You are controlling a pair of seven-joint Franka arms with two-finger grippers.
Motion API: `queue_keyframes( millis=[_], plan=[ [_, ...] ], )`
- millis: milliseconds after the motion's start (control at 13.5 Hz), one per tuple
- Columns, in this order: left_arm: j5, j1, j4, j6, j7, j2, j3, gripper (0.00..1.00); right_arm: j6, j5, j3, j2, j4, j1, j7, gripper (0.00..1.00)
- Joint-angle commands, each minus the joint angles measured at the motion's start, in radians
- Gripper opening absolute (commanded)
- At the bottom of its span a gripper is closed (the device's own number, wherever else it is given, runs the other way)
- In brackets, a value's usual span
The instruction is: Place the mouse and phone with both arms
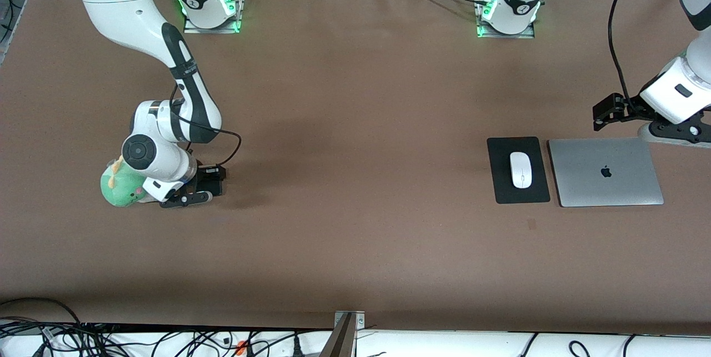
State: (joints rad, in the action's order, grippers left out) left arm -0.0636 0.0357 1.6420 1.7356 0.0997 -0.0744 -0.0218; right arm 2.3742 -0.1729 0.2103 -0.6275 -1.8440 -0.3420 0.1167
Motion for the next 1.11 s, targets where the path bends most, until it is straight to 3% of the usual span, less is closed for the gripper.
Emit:
queue_keyframes(
  millis=[0,148,370,593,741,1037],
  plan=[
    [0.010,0.001,-0.050,-0.028,-0.009,-0.002,0.002,1.00,-0.015,-0.034,-0.009,0.057,-0.014,0.011,0.005,1.00],
    [0.013,0.001,-0.051,-0.033,-0.002,0.002,0.005,1.00,-0.103,-0.034,-0.009,0.119,-0.003,0.011,-0.047,1.00],
    [0.024,-0.002,-0.048,-0.007,-0.005,-0.001,0.002,1.00,-0.258,-0.030,-0.012,0.297,0.003,0.000,-0.165,1.00],
    [0.025,0.010,-0.056,-0.128,0.002,0.015,0.009,1.00,-0.421,-0.016,-0.008,0.473,0.003,0.001,-0.247,1.00],
    [0.027,0.009,-0.056,-0.133,0.005,0.016,0.020,1.00,-0.515,0.027,-0.012,0.569,0.005,0.000,-0.284,1.00],
    [0.011,0.000,-0.060,-0.090,0.003,0.015,0.019,1.00,-0.679,0.076,-0.016,0.667,0.041,0.000,-0.285,1.00]
  ],
)
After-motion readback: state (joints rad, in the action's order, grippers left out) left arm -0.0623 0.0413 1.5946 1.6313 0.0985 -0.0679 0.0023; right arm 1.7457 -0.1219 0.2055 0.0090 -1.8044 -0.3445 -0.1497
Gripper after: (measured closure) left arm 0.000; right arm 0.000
